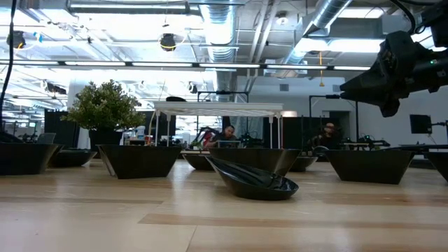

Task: Pick & Place Mini shaped plates
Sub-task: Stack the black drop shaped plate on top of the black drop shaped plate on the shelf

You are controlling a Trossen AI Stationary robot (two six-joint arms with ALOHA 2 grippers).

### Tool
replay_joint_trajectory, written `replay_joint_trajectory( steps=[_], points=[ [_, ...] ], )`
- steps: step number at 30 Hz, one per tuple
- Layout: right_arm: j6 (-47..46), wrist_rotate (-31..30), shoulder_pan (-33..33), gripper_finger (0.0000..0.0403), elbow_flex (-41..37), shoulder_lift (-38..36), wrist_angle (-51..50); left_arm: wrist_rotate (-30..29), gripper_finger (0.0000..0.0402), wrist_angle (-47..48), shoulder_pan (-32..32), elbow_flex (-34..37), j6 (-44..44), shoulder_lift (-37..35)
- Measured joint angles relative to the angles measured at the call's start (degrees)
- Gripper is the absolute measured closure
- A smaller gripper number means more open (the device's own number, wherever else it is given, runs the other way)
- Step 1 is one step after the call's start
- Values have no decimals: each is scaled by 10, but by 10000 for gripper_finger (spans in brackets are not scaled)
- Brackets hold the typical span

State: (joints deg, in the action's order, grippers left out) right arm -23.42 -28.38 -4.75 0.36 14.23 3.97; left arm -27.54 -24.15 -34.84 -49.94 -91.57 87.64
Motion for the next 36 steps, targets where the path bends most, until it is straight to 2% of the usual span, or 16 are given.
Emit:
replay_joint_trajectory(
  steps=[3, 7, 12, 16, 19, 23, 25, 28, 36],
  points=[
    [0, 0, 0, 284, 0, 0, 0, -30, 391, 57, -17, -66, -1, 31],
    [0, 0, 0, 284, 0, 0, 0, -30, 390, 142, -19, -166, -15, 94],
    [0, 0, 0, 284, 0, 0, 0, 35, 390, 278, -6, -261, -88, 170],
    [0, 0, 0, 284, 0, 0, 0, 146, 391, 351, 7, -268, -190, 202],
    [0, 0, 0, 284, 0, 0, 0, 190, 391, 339, 9, -259, -198, 216],
    [0, 0, 0, 284, 0, 0, 0, 190, 391, 332, 9, -254, -198, 220],
    [0, 0, 0, 284, 0, 0, 0, 170, 390, 330, 11, -253, -200, 220],
    [0, 0, 0, 284, 0, 0, 0, 166, 390, 343, 21, -251, -252, 220],
    [0, -1, 0, 284, 0, 0, 0, 156, 390, 484, 36, -275, -293, 220]
  ],
)
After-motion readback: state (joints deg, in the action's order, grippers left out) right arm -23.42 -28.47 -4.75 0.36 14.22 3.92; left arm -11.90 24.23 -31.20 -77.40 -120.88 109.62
